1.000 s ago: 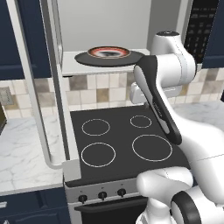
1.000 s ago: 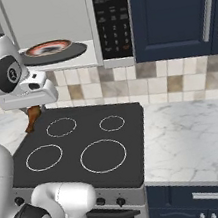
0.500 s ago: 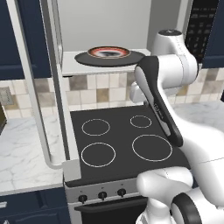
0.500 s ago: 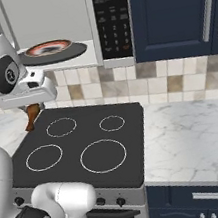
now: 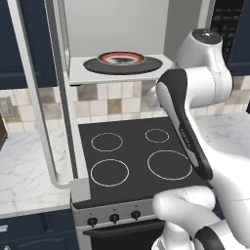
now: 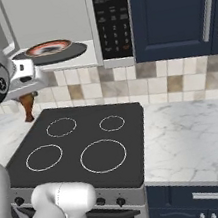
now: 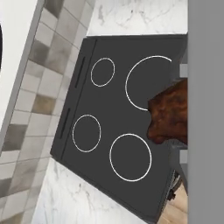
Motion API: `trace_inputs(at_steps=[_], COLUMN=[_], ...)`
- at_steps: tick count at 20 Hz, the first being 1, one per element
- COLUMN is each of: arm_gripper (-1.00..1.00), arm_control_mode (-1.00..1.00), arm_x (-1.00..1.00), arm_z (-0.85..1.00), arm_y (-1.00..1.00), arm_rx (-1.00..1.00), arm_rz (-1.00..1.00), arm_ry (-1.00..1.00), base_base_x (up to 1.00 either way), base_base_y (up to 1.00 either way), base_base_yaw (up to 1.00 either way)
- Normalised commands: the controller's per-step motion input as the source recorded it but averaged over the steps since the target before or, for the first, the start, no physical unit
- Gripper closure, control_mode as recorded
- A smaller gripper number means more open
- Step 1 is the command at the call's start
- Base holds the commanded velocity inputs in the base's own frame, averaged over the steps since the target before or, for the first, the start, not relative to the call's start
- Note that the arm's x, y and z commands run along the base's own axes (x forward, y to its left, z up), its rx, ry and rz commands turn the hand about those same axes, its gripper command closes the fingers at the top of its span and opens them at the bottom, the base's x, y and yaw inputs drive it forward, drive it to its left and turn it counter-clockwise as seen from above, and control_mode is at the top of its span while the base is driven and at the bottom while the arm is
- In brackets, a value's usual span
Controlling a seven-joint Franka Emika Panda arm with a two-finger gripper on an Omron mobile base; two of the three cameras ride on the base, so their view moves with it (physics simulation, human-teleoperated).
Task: Transport the chicken drumstick from the fridge to the microwave and turn on the microwave.
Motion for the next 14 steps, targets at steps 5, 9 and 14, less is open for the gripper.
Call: trace_inputs(at_steps=[5, 9, 14], arm_gripper=[1.00, 1.00, 1.00], arm_control_mode=[-1.00, -1.00, -1.00], arm_x=[0.20, 0.30, 0.35], arm_z=[0.40, 0.34, 0.26], arm_y=[0.10, 0.09, 0.08], arm_rx=[0.00, 0.00, 0.00], arm_rz=[0.13, 0.13, 0.11], arm_ry=[-0.22, -0.21, -0.29], base_base_x=[0.00, 0.00, 0.00], base_base_y=[0.00, 0.00, 0.00], base_base_yaw=[0.00, 0.00, 0.00])
